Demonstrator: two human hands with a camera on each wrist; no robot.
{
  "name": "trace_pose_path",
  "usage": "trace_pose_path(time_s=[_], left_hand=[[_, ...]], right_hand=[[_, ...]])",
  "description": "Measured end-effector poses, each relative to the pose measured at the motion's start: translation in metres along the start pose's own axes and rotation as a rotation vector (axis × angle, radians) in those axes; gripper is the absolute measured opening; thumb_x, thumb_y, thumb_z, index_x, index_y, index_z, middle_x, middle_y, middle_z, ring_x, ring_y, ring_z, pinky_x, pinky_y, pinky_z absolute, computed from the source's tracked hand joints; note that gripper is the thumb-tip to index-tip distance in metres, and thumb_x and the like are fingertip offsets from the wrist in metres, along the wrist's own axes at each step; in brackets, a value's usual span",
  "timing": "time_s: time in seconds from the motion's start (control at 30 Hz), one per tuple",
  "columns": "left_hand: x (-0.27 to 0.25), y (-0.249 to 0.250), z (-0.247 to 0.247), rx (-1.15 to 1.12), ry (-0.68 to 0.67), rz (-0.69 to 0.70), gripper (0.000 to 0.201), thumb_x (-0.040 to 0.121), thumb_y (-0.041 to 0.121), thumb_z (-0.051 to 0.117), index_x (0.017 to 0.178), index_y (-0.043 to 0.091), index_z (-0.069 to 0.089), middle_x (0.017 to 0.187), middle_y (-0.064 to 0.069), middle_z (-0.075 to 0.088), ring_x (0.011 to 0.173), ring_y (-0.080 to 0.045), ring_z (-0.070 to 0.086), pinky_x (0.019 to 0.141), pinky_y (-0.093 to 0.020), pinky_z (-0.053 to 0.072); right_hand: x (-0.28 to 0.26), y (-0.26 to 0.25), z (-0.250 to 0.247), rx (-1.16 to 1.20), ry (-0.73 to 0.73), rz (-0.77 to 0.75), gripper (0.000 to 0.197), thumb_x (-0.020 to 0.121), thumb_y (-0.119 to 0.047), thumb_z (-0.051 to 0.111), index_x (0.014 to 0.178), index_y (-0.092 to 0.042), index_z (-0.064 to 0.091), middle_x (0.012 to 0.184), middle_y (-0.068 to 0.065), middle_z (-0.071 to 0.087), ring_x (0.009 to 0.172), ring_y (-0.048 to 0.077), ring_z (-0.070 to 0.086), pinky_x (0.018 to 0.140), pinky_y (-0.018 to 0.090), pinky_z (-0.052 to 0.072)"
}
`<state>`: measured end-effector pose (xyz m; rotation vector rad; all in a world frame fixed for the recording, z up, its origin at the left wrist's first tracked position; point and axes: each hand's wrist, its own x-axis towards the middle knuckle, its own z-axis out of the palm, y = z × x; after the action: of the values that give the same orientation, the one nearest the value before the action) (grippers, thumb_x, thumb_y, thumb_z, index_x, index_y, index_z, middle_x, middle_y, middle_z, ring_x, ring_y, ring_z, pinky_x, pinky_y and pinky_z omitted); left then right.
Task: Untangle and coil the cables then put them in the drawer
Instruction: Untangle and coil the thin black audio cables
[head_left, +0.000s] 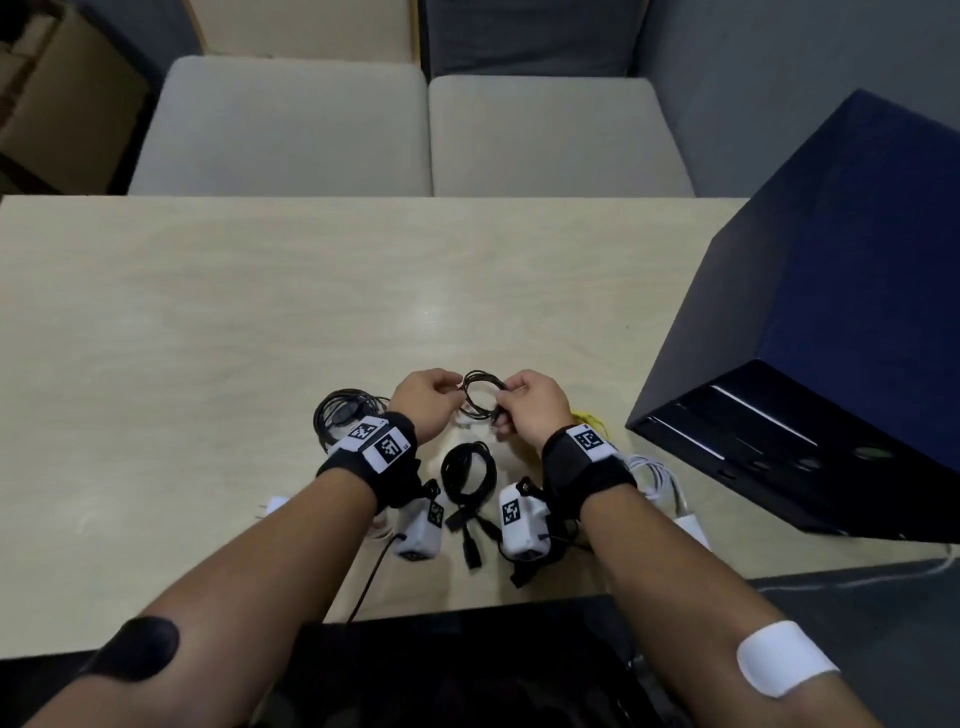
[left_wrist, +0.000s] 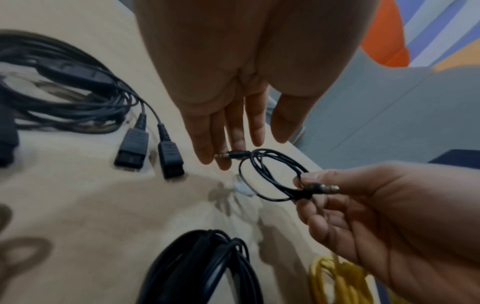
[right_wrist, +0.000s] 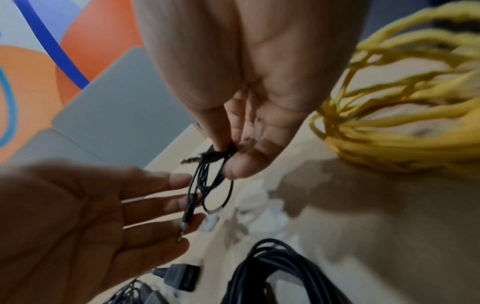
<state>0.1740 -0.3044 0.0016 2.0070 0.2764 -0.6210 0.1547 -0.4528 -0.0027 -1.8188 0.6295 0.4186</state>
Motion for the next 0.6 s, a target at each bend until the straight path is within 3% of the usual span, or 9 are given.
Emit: trace_pose_path(time_s=[0.1,0.17,0.3,0.37,0.43,0.47,0.6], left_hand=[[0.008,0.000,0.009,0.062,0.040,-0.057,0.029,0.086,0.016,0.064,0.115,0.014,0.067,0.107,-0.005,0.068,0.101,-0.019,0.061,0.087,-0.021,0.042],[0.010,0.001,0.013,0.072,0.039,-0.079,0.027,0.086,0.015,0.063,0.113,0.015,0.068,0.108,-0.007,0.069,0.103,-0.023,0.063,0.092,-0.028,0.047],[0.004,0.000,0.015,0.105,0.041,-0.103,0.031,0.086,0.016,0.063,0.117,0.017,0.066,0.113,-0.007,0.069,0.105,-0.023,0.062,0.096,-0.033,0.047],[-0.001,0.002,0.014,0.107,0.062,-0.096,0.033,0.086,0.016,0.061,0.119,0.017,0.064,0.114,-0.008,0.067,0.106,-0.025,0.062,0.095,-0.032,0.047],[-0.009,0.003,0.011,0.107,0.094,-0.082,0.034,0.088,0.016,0.060,0.122,0.017,0.063,0.108,-0.007,0.064,0.105,-0.024,0.060,0.089,-0.025,0.044],[-0.015,0.005,0.009,0.115,0.108,-0.073,0.034,0.089,0.017,0.059,0.123,0.018,0.062,0.105,-0.006,0.062,0.105,-0.021,0.058,0.086,-0.022,0.041],[-0.037,0.009,0.008,0.135,0.094,0.020,0.032,0.089,0.017,0.058,0.120,0.020,0.063,0.120,-0.004,0.064,0.115,-0.017,0.056,0.093,-0.022,0.038]], right_hand=[[0.018,0.002,0.001,-0.034,-0.027,0.050,0.015,0.088,-0.002,0.056,0.079,-0.012,0.050,0.056,0.013,0.057,0.037,0.020,0.051,0.044,0.027,0.049],[0.025,0.005,0.002,-0.064,-0.029,0.066,0.015,0.088,-0.003,0.057,0.079,-0.013,0.051,0.059,0.013,0.059,0.038,0.018,0.053,0.040,0.022,0.046],[0.036,0.011,0.006,-0.117,-0.045,0.062,0.018,0.084,-0.003,0.060,0.073,-0.016,0.057,0.072,0.013,0.065,0.053,0.027,0.062,0.057,0.037,0.058],[0.035,0.012,0.006,-0.126,-0.059,0.048,0.011,0.082,-0.003,0.060,0.087,-0.012,0.063,0.080,0.011,0.064,0.060,0.031,0.066,0.064,0.041,0.059],[0.032,0.012,0.005,-0.077,-0.035,0.035,0.026,0.082,-0.001,0.058,0.107,-0.010,0.060,0.087,0.013,0.061,0.060,0.033,0.065,0.057,0.038,0.057],[0.028,0.010,0.003,-0.045,-0.031,0.023,0.027,0.085,0.001,0.056,0.108,-0.012,0.056,0.088,0.015,0.060,0.055,0.030,0.062,0.050,0.033,0.052],[0.006,0.003,-0.011,-0.002,-0.002,-0.052,0.017,0.086,-0.001,0.052,0.094,-0.017,0.054,0.092,0.012,0.057,0.049,0.023,0.053,0.050,0.031,0.050]])
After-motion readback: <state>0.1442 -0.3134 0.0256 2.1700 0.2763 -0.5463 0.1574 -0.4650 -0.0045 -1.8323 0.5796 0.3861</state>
